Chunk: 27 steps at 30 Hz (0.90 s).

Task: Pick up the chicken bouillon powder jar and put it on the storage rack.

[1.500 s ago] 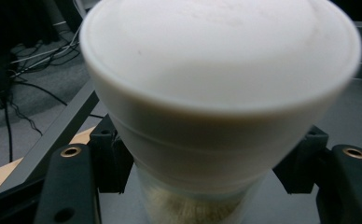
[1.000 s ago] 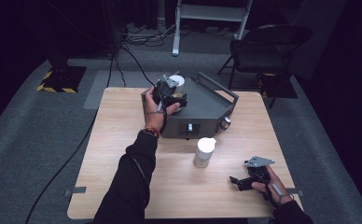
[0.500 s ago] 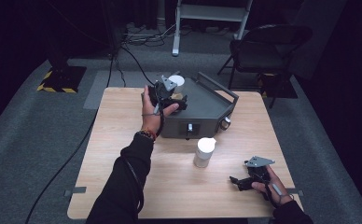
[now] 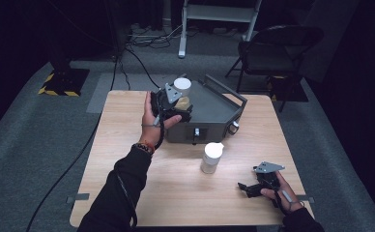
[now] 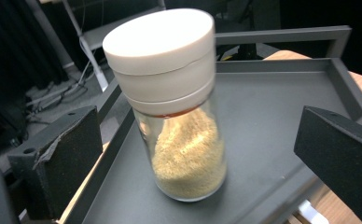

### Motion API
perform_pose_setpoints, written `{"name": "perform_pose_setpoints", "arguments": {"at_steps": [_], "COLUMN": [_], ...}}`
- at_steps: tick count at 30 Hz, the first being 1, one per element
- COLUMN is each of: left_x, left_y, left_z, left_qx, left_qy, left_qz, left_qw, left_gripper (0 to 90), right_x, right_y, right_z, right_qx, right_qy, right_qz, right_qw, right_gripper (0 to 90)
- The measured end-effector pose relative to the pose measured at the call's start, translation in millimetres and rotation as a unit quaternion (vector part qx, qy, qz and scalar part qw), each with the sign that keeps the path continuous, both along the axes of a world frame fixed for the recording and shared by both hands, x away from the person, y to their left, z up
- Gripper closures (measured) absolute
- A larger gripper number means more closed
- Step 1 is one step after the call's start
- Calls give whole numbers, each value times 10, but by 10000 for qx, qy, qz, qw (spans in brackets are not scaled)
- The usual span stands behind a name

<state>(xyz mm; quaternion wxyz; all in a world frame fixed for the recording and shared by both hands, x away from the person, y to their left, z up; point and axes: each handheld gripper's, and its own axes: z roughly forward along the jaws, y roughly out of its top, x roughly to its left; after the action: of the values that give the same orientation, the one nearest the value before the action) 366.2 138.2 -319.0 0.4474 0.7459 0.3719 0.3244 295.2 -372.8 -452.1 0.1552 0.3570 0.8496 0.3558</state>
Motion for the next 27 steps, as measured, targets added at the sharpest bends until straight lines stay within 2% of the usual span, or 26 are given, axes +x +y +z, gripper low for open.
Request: {"name": "perform_pose_setpoints", "arguments": {"at_steps": [4,6,12,18,24,27], "left_x": [-89,-140,-253,-357,-496,-543], "left_y": [52,61,90,99,49,67], "left_z": [-26,-48,-71,-87,-103,-123], "left_qx": [-94,-63,-42,168,591,631], "left_qy": [-85,-184,-225,-279,-369,-332], "left_qz": [-105,-150,-234,-361,-456,-555], "left_qw": [9999,9997,9995,9988,9965,9959], "left_gripper": [2,0,0,0,0,0], "right_x": [0,1,1,1,1,1], "right_y": [0,-1,0,0,-1,-1], "right_z": [0,0,0,0,0,0], "right_qx": [-1,0,1,-1,0,0], "right_qy": [-1,0,1,0,0,1], "right_qz": [1,2,1,1,3,2], "right_qw": [10000,10000,10000,10000,10000,10000], "right_gripper": [0,0,0,0,0,0]}}
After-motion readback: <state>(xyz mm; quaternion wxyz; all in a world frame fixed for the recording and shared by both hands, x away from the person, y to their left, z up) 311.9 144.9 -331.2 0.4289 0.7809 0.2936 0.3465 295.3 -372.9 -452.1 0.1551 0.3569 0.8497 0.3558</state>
